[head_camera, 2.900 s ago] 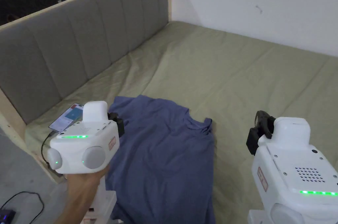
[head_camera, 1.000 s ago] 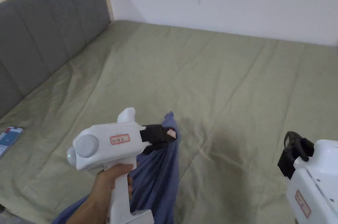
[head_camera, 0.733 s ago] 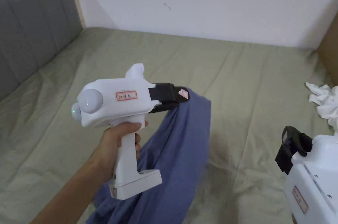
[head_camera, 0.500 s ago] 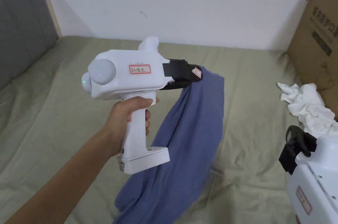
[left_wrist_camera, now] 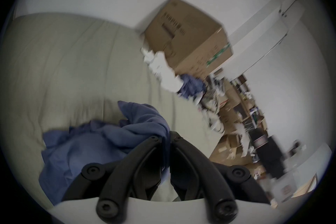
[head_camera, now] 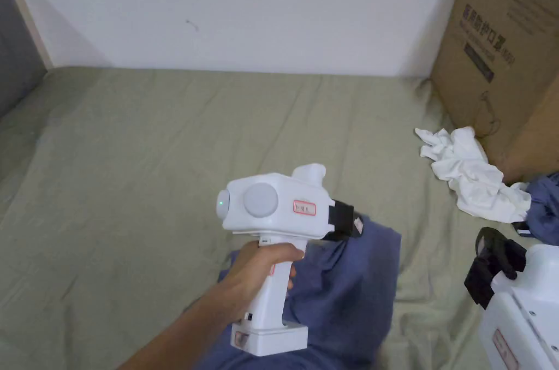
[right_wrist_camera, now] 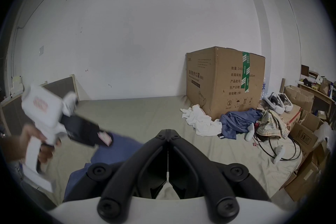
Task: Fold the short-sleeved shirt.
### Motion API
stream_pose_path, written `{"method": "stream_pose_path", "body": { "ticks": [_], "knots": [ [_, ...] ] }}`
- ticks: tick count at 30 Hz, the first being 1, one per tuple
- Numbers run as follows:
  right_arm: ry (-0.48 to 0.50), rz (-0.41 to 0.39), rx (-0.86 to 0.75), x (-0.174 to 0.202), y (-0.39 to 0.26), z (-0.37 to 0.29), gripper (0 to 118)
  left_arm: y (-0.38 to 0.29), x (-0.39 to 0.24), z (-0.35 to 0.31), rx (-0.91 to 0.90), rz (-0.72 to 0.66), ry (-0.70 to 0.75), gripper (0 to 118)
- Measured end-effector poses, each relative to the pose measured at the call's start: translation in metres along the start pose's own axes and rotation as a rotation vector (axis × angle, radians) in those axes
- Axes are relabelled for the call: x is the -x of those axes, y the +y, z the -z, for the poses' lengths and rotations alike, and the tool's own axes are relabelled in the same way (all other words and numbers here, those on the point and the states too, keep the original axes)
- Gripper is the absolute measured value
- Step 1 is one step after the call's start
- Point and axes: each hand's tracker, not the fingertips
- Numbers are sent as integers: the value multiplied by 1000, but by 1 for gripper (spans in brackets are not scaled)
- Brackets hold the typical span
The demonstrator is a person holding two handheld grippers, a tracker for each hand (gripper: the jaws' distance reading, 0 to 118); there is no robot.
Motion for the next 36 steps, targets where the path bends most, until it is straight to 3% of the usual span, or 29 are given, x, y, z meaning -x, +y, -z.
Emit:
{"method": "stream_pose_path", "body": {
  "ticks": [6, 8, 9, 10, 11, 13, 15, 24, 36],
  "knots": [
    [-11, 4, 34, -9, -11, 1, 3, -55, 43, 63, 151, -53, 175, 12],
    [-12, 7, 45, -10, -14, 0, 3, -67, 53, 74, 168, -64, 245, 21],
    [-13, 9, 49, -11, -16, 1, 3, -71, 57, 78, 173, -66, 260, 36],
    [-13, 11, 53, -12, -17, 1, 3, -77, 56, 79, 177, -62, 275, 69],
    [-13, 13, 57, -11, -17, 0, 3, -80, 56, 81, 171, -59, 284, 87],
    [-14, 15, 59, -11, -18, 0, 3, -82, 53, 79, 159, -50, 301, 106],
    [-14, 16, 57, -10, -17, -2, 3, -83, 44, 68, 131, -23, 290, 116],
    [6, 15, 5, 1, 4, -10, 3, -50, 1, -52, -250, 70, 255, 117],
    [68, -17, -93, 32, 36, -15, 3, -67, -2, -174, -716, 300, 744, 117]
  ]
}}
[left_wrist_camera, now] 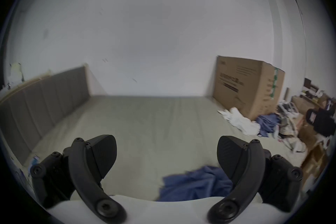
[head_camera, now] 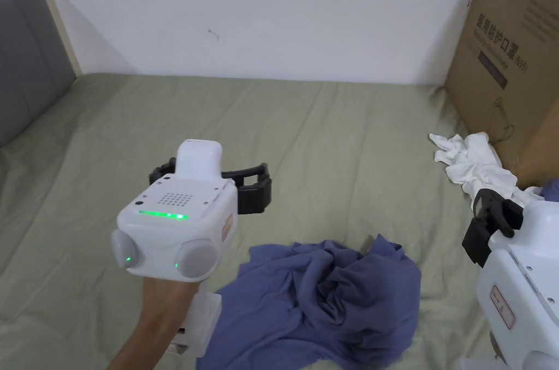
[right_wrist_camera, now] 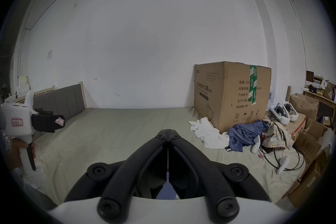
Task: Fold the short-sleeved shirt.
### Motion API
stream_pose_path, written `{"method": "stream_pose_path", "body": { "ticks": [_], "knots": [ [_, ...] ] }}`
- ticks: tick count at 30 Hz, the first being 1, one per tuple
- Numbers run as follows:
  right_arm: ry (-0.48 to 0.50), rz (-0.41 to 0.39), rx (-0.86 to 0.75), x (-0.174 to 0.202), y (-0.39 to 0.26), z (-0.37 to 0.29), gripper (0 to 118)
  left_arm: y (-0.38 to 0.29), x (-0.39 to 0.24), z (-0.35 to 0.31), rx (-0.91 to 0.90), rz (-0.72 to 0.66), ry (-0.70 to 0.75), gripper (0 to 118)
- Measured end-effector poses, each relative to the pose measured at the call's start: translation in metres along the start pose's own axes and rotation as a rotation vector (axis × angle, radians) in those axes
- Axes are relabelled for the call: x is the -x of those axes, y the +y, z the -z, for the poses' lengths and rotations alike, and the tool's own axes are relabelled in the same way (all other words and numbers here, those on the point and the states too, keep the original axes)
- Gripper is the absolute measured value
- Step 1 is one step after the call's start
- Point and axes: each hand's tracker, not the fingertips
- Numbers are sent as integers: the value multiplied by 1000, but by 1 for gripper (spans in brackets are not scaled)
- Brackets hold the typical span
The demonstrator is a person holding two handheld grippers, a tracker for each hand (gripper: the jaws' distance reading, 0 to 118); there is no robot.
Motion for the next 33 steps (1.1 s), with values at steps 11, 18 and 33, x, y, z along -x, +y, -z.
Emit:
{"method": "stream_pose_path", "body": {
  "ticks": [11, 18, 33],
  "knots": [
    [42, -13, -26, 19, 7, 0, 3, -26, 32, -31, -134, 7, 70, 3],
    [52, -11, -18, 21, 4, -1, 3, -25, 35, -30, -101, -26, 32, 3],
    [45, -2, 45, 9, -19, 3, 3, -141, 20, -3, 547, -194, -53, 3]
  ]
}}
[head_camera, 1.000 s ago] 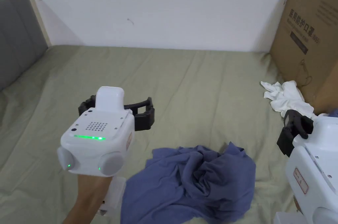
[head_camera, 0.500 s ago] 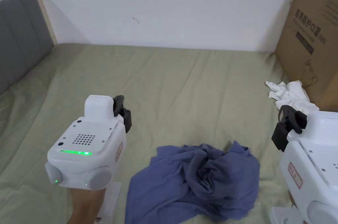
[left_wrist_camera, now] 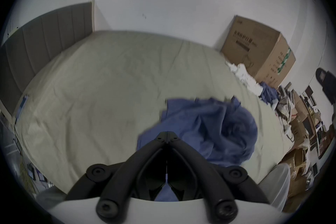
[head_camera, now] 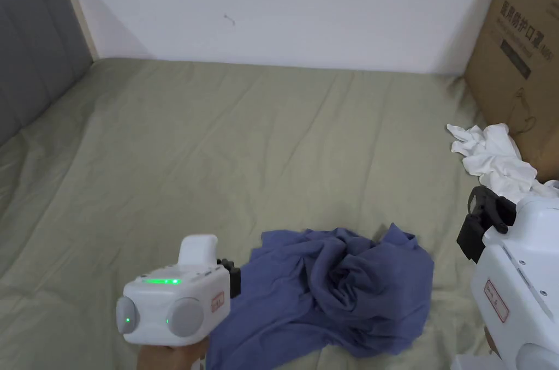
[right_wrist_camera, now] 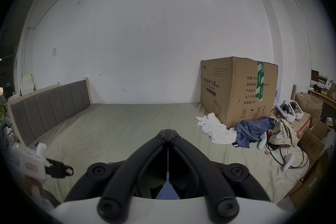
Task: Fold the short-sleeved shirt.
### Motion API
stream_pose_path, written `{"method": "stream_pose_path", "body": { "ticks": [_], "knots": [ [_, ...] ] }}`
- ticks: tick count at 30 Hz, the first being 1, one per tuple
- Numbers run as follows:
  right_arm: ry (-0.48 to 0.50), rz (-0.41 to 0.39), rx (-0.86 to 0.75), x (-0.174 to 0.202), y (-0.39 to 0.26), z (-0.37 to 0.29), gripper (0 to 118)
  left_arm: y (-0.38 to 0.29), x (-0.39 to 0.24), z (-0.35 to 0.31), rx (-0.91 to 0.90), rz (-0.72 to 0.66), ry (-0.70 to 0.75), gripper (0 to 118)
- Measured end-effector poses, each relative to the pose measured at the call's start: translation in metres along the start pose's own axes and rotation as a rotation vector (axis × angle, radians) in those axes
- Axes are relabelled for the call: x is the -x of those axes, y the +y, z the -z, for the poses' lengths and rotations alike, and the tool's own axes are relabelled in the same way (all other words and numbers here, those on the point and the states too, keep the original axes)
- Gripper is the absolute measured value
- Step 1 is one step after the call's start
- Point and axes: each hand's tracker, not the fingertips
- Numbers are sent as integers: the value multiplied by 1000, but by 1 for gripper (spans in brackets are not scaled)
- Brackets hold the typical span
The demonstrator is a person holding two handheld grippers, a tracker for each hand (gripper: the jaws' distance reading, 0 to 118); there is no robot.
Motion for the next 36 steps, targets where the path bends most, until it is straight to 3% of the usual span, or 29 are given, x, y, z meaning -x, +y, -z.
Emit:
{"method": "stream_pose_path", "body": {
  "ticks": [1, 2, 3, 4, 5, 7, 10, 17, 21, 25, 26, 27, 28, 33, 36],
  "knots": [
    [0, 1, 5, -1, -2, 0, 3, -7, 0, 4, 32, -2, 10, 3],
    [0, 1, 12, -2, -4, 2, 3, -14, 0, 9, 72, -7, 14, 13],
    [0, 2, 17, -2, -6, 2, 3, -21, 0, 13, 96, -17, 18, 44],
    [0, 2, 22, -3, -8, 2, 3, -26, 0, 17, 125, -23, 26, 88],
    [0, 3, 27, -3, -9, 2, 3, -31, -1, 20, 169, -31, 35, 98],
    [1, 5, 38, -4, -13, 3, 3, -40, -1, 26, 199, -46, 51, 101],
    [1, 7, 51, -4, -17, 3, 3, -53, -2, 32, 251, -48, 77, 117],
    [4, 6, 80, -8, -25, 7, 3, -73, -8, 52, 352, 15, 182, 117],
    [5, 7, 94, -10, -29, 10, 3, -82, -18, 56, 331, 33, 227, 104],
    [2, 4, 125, -15, -35, 21, 3, -78, -27, 44, 294, 94, 201, 64],
    [2, 9, 141, -17, -37, 26, 3, -76, -26, 41, 289, 103, 194, 47],
    [3, 21, 158, -20, -39, 32, 3, -74, -24, 38, 276, 108, 177, 15],
    [5, 30, 173, -22, -41, 37, 3, -72, -20, 36, 250, 95, 129, 9],
    [15, 58, 298, -37, -54, 82, 5, -57, -14, 14, 188, 26, 67, 9],
    [24, 74, 400, -48, -64, 128, 17, -45, -15, -1, 133, -3, 7, 9]
  ]
}}
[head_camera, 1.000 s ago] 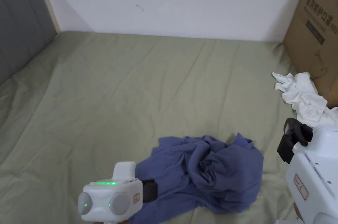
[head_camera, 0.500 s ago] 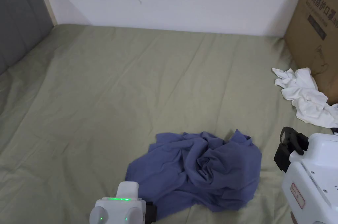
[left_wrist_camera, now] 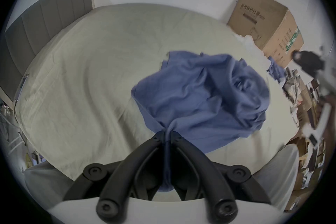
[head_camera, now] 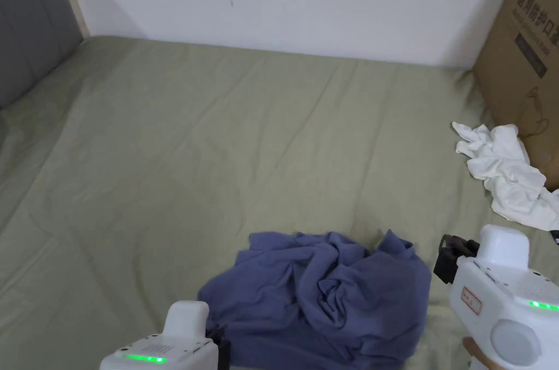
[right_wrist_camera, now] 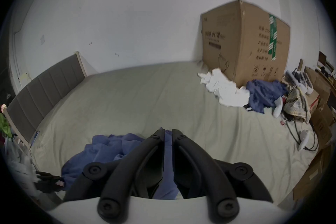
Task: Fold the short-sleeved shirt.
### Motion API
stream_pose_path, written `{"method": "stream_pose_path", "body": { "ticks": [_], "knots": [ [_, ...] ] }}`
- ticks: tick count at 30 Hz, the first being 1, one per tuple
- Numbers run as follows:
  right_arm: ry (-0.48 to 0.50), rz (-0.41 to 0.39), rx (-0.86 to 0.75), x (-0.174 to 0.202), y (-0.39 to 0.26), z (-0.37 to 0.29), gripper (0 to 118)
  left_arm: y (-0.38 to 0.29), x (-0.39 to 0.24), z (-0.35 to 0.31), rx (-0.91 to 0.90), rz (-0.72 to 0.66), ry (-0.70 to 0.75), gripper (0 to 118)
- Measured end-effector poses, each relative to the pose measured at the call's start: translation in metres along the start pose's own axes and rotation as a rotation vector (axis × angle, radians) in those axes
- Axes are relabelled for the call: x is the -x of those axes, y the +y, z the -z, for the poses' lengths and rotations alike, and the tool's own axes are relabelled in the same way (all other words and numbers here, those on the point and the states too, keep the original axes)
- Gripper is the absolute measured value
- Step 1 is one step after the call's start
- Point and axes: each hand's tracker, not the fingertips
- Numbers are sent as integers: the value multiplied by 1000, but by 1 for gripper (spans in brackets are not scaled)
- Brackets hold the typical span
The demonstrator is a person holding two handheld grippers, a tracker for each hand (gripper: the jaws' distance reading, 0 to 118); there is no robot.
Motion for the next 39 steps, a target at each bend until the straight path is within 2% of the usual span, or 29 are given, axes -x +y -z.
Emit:
{"method": "stream_pose_path", "body": {
  "ticks": [1, 2, 4, 5, 8, 11, 13, 15, 17, 18, 19, 20, 22, 23, 24, 26, 32, 39],
  "knots": [
    [-4, 3, 38, -4, 3, 15, 29, 3, 1, -3, -17, -10, -23, 9],
    [-2, 8, 75, -6, 7, 35, 47, 6, 0, -6, -34, -21, -36, 9],
    [1, -1, 148, -14, 12, 70, 98, 11, 0, -8, -42, -29, -45, 9],
    [-3, -4, 185, -19, 13, 89, 107, 14, 1, -8, -48, -39, -54, 9],
    [-33, -19, 269, -25, 16, 136, 110, 18, 4, -3, -43, -66, -74, 9],
    [-58, -68, 349, -16, 10, 179, 111, 21, 7, 1, -40, -78, -80, 9],
    [-82, -55, 417, -17, 4, 201, 111, 22, 9, 4, -33, -85, -79, 9],
    [-95, -51, 497, -11, -6, 213, 107, 21, 11, 6, -25, -97, -85, 9],
    [-90, -52, 507, -5, -13, 218, 79, 21, 12, 7, -21, -104, -88, 9],
    [-83, -55, 505, -2, -17, 216, 76, 20, 12, 7, -20, -104, -87, 9],
    [-87, -62, 484, 3, -17, 211, 69, 20, 12, 8, -17, -104, -88, 9],
    [-68, -66, 481, 7, -14, 209, 53, 20, 12, 8, -14, -102, -89, 9],
    [-60, -111, 464, 10, -8, 196, 11, 19, 13, 7, -18, -103, -91, 9],
    [-111, -162, 416, 14, -6, 188, 11, 19, 13, 6, -20, -108, -97, 9],
    [-62, -155, 389, 14, -3, 179, 10, 19, 13, 4, -26, -118, -104, 9],
    [-39, -127, 349, 3, 4, 160, 8, 20, 15, 1, -42, -141, -123, 9],
    [24, -116, 148, -5, 36, 74, 8, 34, 17, -13, -101, -184, -180, 9],
    [48, -39, -101, -17, 104, -23, 8, 94, 22, -40, -244, -198, -235, 9]
  ]
}}
